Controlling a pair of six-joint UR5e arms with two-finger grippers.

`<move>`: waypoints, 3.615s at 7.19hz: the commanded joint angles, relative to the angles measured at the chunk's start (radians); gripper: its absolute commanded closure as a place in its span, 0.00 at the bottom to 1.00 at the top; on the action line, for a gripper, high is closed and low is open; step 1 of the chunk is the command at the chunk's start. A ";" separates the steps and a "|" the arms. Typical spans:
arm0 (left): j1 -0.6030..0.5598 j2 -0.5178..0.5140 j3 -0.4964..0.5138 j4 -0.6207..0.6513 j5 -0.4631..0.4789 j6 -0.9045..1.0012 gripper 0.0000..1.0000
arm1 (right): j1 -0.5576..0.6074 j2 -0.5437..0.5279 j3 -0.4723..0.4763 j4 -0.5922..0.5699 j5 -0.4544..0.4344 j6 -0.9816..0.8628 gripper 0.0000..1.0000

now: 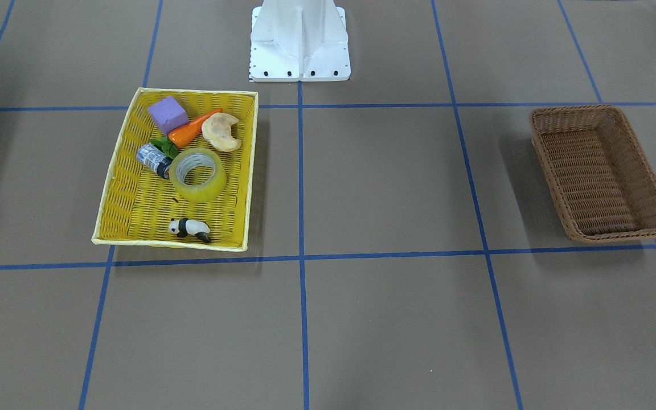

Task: Move tape to another basket

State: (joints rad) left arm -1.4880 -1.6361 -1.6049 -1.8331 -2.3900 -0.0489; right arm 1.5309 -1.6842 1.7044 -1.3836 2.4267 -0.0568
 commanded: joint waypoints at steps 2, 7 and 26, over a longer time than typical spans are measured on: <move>0.000 -0.001 0.000 0.000 0.002 -0.002 0.02 | 0.002 -0.002 0.015 0.000 0.006 0.002 0.00; -0.005 0.019 -0.036 0.000 -0.008 -0.065 0.02 | 0.011 0.000 0.016 0.000 0.000 0.003 0.00; 0.077 0.027 -0.052 0.195 0.035 -0.112 0.02 | -0.044 0.135 0.104 -0.420 -0.112 0.003 0.00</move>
State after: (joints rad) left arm -1.4104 -1.6160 -1.6529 -1.6380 -2.3493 -0.1566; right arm 1.4875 -1.5363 1.7911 -1.8025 2.2943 -0.0549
